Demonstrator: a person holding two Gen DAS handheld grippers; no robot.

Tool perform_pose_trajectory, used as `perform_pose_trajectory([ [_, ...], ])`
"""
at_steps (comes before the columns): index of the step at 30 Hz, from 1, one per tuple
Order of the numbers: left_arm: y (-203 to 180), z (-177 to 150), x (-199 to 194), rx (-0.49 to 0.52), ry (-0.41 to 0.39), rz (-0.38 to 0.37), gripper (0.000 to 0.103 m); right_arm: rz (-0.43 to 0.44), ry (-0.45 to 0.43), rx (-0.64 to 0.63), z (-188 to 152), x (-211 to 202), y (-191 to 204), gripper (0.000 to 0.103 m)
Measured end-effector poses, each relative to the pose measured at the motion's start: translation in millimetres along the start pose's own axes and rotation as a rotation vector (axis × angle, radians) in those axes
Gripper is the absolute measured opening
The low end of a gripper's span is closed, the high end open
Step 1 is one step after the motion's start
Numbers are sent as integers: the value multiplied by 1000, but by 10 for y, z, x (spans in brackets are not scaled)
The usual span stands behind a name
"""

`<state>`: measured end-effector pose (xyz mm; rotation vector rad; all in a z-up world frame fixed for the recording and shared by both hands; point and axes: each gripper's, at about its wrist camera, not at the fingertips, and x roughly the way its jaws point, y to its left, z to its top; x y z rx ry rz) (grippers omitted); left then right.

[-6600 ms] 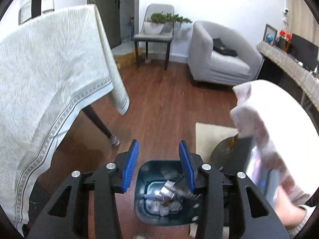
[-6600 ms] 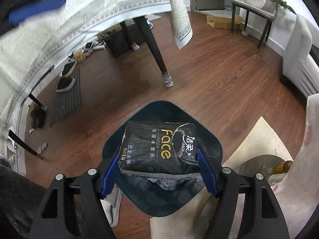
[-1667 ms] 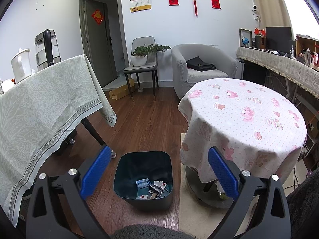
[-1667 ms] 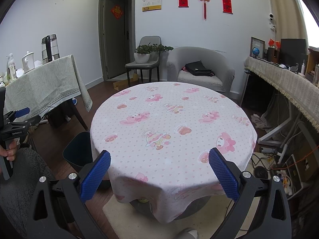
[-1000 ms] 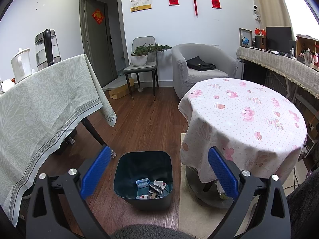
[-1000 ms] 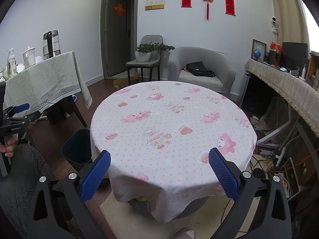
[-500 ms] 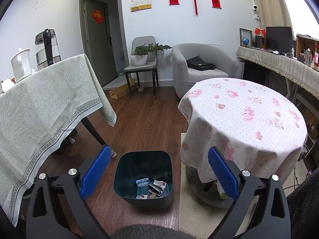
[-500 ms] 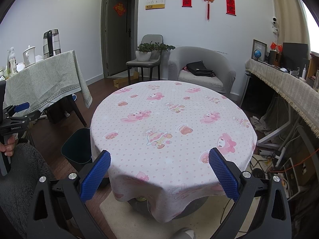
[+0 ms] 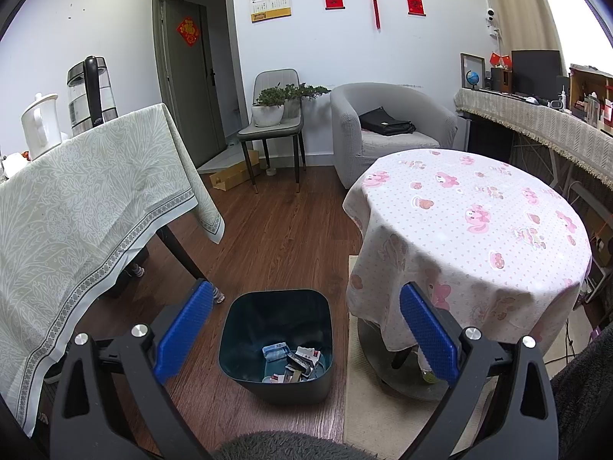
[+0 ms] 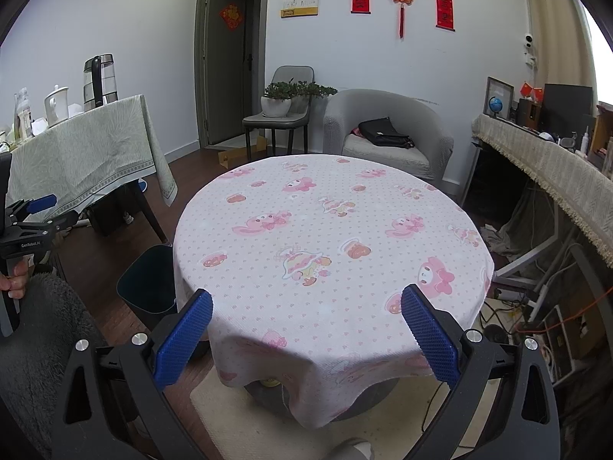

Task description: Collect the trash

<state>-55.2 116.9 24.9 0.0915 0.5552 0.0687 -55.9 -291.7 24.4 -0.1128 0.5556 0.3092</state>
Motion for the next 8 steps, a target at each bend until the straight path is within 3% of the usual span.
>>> perform_pose_trajectory([
  [8,-4,-19,8,-1,3,6,100,0,1,0,-1,-4,-3,100],
])
